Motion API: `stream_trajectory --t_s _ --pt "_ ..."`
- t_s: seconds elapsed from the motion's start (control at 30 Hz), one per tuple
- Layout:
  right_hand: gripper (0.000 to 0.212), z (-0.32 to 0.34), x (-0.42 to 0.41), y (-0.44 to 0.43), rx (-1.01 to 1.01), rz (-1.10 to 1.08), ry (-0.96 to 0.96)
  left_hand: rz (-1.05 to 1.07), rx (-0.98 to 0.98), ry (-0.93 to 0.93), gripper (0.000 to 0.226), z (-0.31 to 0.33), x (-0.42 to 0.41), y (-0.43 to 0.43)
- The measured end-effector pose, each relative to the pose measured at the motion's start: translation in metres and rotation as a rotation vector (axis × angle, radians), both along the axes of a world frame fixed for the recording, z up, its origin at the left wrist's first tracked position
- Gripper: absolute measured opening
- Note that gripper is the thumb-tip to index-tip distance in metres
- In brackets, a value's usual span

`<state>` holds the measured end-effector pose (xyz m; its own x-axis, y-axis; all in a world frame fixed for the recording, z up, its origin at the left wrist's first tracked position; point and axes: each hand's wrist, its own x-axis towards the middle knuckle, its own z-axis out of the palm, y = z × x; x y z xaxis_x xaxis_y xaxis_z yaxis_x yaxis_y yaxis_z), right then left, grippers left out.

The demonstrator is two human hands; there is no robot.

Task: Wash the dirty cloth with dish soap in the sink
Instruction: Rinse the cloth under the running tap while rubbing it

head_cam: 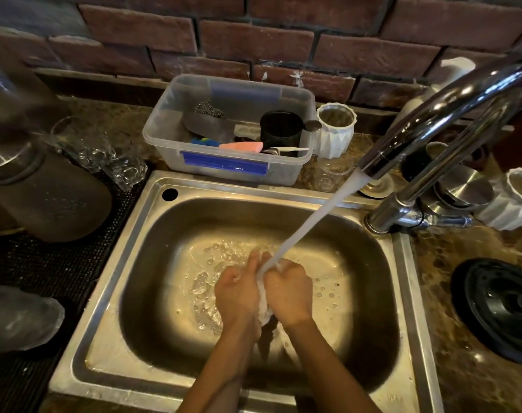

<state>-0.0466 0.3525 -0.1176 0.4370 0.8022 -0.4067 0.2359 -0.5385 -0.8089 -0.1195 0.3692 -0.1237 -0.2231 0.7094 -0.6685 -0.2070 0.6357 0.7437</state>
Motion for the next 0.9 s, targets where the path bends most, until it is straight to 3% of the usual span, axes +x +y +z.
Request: stream_trajectory --t_s 0.07,0.2,0.3,0.4,0.5,0.6,0.73,0.9 --pt "0.047 0.001 -0.009 -0.002 0.038 0.010 0.074 -0.016 0.010 0.008 0.027 -0.002 -0.004 0.002" --pt "0.037 -0.010 0.002 0.000 -0.080 -0.108 0.111 -0.048 0.031 -0.016 0.050 0.002 0.006 -0.008" --pt "0.037 -0.006 -0.011 -0.002 -0.082 -0.081 0.231 0.014 0.074 0.106 0.038 -0.012 -0.005 0.001" --pt "0.036 -0.001 -0.009 0.006 0.007 -0.092 0.238 -0.049 0.090 0.022 0.025 0.000 -0.006 0.002" --pt "0.019 -0.004 0.002 0.017 -0.002 -0.135 0.274 0.021 0.067 -0.015 0.032 0.007 0.005 0.005" --pt "0.031 0.005 -0.013 0.014 0.052 -0.046 0.278 0.144 0.049 -0.070 0.029 -0.003 -0.004 0.025" --pt "0.039 0.000 -0.011 0.014 0.034 0.008 0.200 -0.122 -0.027 -0.196 0.047 -0.003 -0.001 0.021" --pt "0.038 -0.008 -0.032 0.004 0.124 -0.181 0.223 0.000 0.029 -0.100 0.036 0.003 0.006 0.013"
